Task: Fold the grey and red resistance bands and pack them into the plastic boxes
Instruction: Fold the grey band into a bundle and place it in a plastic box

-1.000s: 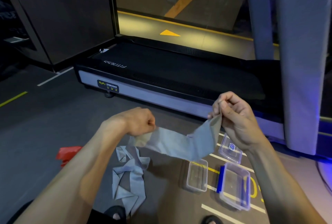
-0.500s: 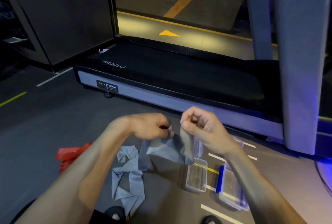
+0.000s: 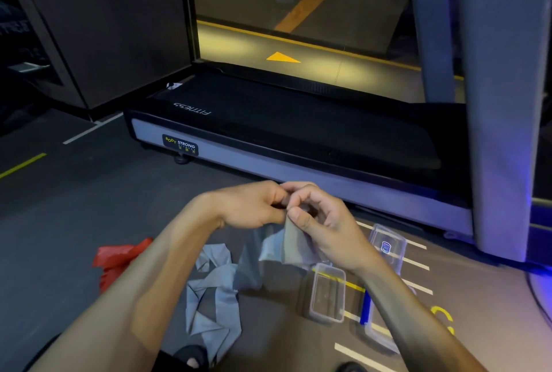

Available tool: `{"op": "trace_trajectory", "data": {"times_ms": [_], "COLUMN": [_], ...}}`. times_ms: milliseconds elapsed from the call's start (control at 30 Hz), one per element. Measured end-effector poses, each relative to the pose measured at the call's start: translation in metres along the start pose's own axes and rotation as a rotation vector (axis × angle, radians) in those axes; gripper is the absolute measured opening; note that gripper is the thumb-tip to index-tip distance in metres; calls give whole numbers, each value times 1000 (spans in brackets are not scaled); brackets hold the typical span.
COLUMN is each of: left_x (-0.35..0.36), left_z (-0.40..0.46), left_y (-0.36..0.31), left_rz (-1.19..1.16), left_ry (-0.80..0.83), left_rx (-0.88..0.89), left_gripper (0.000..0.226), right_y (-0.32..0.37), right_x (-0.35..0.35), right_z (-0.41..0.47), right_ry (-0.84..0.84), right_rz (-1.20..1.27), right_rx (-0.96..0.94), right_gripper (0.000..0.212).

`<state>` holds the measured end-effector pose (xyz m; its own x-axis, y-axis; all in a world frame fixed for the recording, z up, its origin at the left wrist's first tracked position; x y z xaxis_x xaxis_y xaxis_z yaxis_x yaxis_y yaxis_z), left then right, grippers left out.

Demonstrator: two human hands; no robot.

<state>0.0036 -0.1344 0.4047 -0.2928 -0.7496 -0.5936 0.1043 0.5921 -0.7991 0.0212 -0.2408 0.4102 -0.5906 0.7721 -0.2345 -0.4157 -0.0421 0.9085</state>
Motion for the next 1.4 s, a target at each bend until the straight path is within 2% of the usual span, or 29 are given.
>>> {"op": "trace_trajectory", "data": {"times_ms": [100,200,300,567,733,833,900,1033,1167,1300,1400], "left_x": [0,-3,-3,-10,-11,-11,-12,-8,-2,-1,-6], "left_z": [0,-1,-3,-3,-2,-4,-6,-8,-9,-7,-6], "left_y": [2,1,-1,-2,-1,4,7,17,28,33,28], "left_rz": [47,17,66,161,233,159,68,-28,-62,-122,-147], "left_ry": [-4,-31,-29,-123,-168,-159,-131,-51,0,4,-30], "left_rx": [-7,-5,35,85,104,74,56,12,-53,-111,-74], "left_gripper": [19,29,20,28,27,17,7,13,38,13,15], "right_y": [-3,-5,-8,-3,0,2,5,20,31,36,39], "right_x": [-8,-11,-9,-12,-14,-17,-18,-24,-30,-38,-45], "right_z": [0,-2,-3,-1,3,7,7,8,11,11,12], "right_ry": [14,93,143,143,186,206,217,182,162,133,109], "right_rz": [15,-68,-125,-183,-327,-558,-611,-610,-610,-586,-576], "right_rx": [60,97,108,81,96,56,46,-8,-49,-54,-59], "right_gripper": [12,11,9,6,4,9,9,9,9,9,11]}}
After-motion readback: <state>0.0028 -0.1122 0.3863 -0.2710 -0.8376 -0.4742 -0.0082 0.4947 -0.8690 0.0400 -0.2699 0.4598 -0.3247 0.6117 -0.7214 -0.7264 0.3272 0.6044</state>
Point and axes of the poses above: each hand's wrist, its own z-axis towards the middle knuckle, its own x-axis out of the palm, y = z × x, the point moved 8 cm from there along z, towards the middle knuckle, and after that the axes turned 6 degrees about -y, right-handed, at the moved point
